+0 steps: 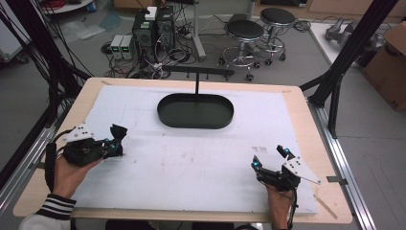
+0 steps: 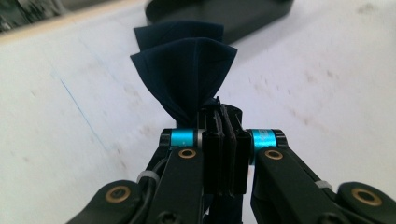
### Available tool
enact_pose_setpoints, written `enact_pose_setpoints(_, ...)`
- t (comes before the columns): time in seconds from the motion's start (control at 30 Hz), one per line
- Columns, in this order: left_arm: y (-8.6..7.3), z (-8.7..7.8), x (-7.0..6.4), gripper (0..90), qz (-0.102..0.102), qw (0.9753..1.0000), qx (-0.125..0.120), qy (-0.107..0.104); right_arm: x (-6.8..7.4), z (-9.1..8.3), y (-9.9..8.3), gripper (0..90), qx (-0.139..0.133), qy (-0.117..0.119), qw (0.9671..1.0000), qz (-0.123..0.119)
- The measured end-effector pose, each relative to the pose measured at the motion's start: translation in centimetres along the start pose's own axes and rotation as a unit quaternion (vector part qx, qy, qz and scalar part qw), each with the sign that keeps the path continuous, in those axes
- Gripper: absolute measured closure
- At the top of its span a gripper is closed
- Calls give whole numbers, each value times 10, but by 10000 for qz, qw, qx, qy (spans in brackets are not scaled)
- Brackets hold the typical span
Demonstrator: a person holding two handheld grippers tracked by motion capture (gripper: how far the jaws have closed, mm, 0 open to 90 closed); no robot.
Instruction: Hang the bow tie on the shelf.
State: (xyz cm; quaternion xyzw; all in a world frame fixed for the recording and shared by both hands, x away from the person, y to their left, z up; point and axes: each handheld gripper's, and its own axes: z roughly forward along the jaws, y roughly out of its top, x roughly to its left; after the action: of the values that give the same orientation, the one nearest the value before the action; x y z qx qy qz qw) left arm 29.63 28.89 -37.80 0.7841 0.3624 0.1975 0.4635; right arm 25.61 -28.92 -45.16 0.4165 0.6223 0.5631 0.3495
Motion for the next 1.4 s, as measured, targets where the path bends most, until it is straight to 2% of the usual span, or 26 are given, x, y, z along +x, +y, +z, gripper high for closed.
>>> enact_pose_setpoints(0.03, 3, 0, -1, 869, -7, 9999, -141, 48, 0, 0, 0, 25, -5, -2, 10000, -9)
enact_pose_setpoints(0.07, 3, 0, -1, 869, -7, 9999, -141, 48, 0, 0, 0, 25, -5, -2, 10000, -9)
enact_pose_setpoints(0.1, 6, 0, -2, 869, 6, 9997, -255, 68, 0, 0, 0, 25, -5, 0, 10000, -6)
enact_pose_setpoints(0.3, 15, 5, -3, 869, 14, 9993, -373, -2, 0, 0, 0, 25, 4, -11, 10000, 16)
enact_pose_setpoints(0.43, 28, 13, -6, 869, 139, 9993, -325, -73, 0, 0, 0, 25, 1, -11, 10000, 30)
enact_pose_setpoints(0.53, 46, 22, -10, 869, 365, 9988, -297, -128, 0, 0, 0, 25, 1, -10, 10000, 43)
enact_pose_setpoints(0.57, 46, 22, -10, 869, 365, 9988, -297, -128, 0, 0, 0, 25, 1, -10, 10000, 43)
enact_pose_setpoints(0.73, 70, 33, -14, 870, 559, 9976, -379, -121, 0, 0, 0, 25, -3, -9, 10000, 53)
enact_pose_setpoints(0.9, 87, 45, -16, 869, 402, 9976, -570, 7, 0, 0, 0, 25, -6, -5, 10000, 47)
enact_pose_setpoints(1.03, 97, 53, -16, 869, 353, 9968, -714, 101, 0, 0, 0, 25, -8, -2, 10000, 56)
enact_pose_setpoints(1.2, 108, 61, -13, 869, 383, 9957, -828, 187, 0, -1, 0, 25, -8, 6, 10000, 93)
enact_pose_setpoints(1.4, 118, 70, -4, 870, 227, 9950, -931, 281, 0, -1, 0, 25, -15, -5, 10000, 72)
